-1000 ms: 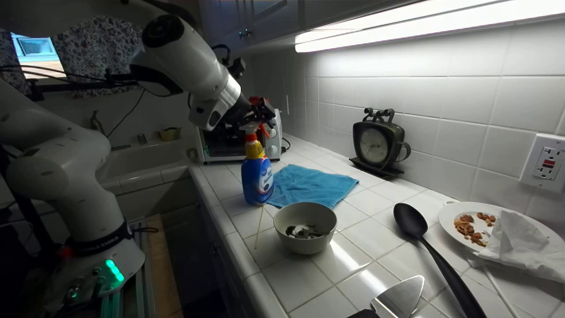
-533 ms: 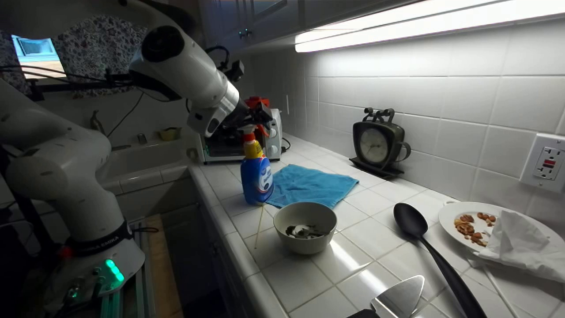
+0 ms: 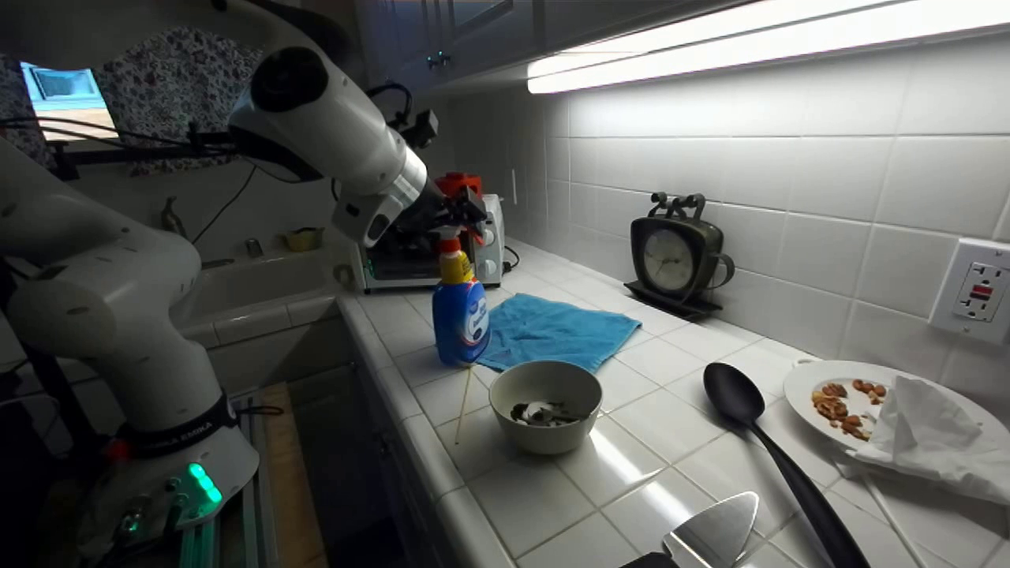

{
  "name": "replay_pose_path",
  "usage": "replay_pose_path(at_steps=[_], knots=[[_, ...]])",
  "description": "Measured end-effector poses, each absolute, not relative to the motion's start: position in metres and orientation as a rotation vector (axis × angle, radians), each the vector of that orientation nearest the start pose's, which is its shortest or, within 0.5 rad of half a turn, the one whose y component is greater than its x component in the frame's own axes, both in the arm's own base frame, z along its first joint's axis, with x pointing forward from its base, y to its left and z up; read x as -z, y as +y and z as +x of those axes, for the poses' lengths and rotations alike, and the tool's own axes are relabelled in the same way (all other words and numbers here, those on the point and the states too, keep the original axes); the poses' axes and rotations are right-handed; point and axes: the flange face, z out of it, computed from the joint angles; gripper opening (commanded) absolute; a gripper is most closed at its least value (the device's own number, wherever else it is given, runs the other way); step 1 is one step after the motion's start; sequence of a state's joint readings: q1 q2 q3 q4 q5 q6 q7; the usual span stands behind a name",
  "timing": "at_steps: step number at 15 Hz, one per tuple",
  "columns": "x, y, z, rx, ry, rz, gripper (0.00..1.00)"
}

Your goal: Squeeze the spray bottle

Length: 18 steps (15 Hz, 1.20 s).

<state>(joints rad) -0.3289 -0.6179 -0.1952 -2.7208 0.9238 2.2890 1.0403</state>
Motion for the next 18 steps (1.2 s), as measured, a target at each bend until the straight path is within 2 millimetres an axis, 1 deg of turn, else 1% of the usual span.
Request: replay_pose_path(at_steps=[6, 13, 18], knots=[[-0.424, -0.172, 0.328, -0.134, 2.015, -1.107, 1.0], [-0.412, -0.179, 0.33, -0.114, 1.978, -1.163, 1.0], [-0.413, -0.179, 0.332, -0.101, 1.945, -1.168, 1.0]])
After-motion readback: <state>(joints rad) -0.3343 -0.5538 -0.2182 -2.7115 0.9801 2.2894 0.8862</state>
